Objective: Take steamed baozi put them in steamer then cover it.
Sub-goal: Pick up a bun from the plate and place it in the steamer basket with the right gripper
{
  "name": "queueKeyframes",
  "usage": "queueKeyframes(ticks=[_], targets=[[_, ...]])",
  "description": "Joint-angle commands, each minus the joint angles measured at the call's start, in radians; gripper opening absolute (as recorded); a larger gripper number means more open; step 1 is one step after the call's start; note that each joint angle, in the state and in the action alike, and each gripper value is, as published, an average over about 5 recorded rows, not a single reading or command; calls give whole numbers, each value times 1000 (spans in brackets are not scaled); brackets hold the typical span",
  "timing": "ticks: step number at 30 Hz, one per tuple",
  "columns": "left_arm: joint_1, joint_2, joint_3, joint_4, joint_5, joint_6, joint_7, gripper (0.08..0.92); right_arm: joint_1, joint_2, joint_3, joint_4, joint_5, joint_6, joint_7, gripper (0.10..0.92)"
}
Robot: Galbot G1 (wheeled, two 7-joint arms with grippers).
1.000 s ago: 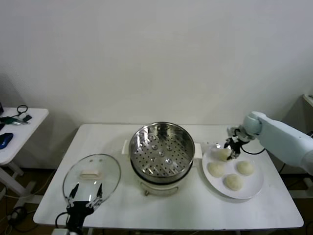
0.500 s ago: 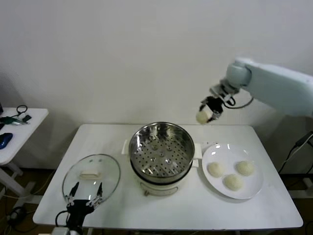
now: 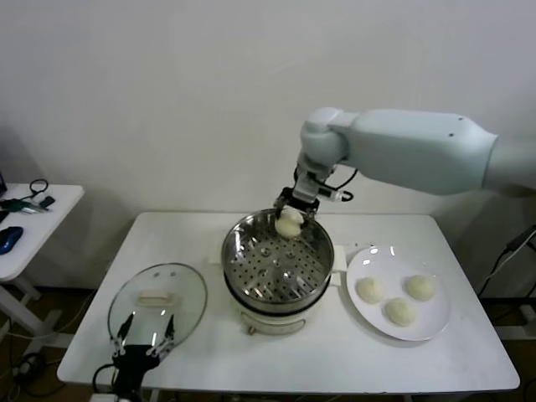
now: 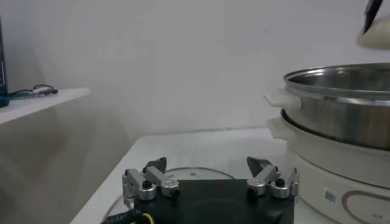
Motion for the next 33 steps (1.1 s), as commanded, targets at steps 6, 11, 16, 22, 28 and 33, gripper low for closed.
queueKeyframes(ticks=[6,11,16,22,28,33], targets=[[12,1,-1,3,7,-18,-9,823,-206,107,42,-207,-236,80,75,628],[12,2,-4,3,8,-21,-12,823,-219,117,46,-241,-234,82,73,628],[9,1,-4,6,10,-22,-14,823,-225,122,54,-263,-233,84,106,644],[10,2,-5,3,14,-22,-14,823,-145,99,57,-220,-82,87,74,784],[13,2,-3,0,20,-24,-14,823,113,12,-40,-145,290,56,-56,822],[12,2,0,-2,23,-29,-13,823,269,-136,-157,-138,686,-129,-173,823]])
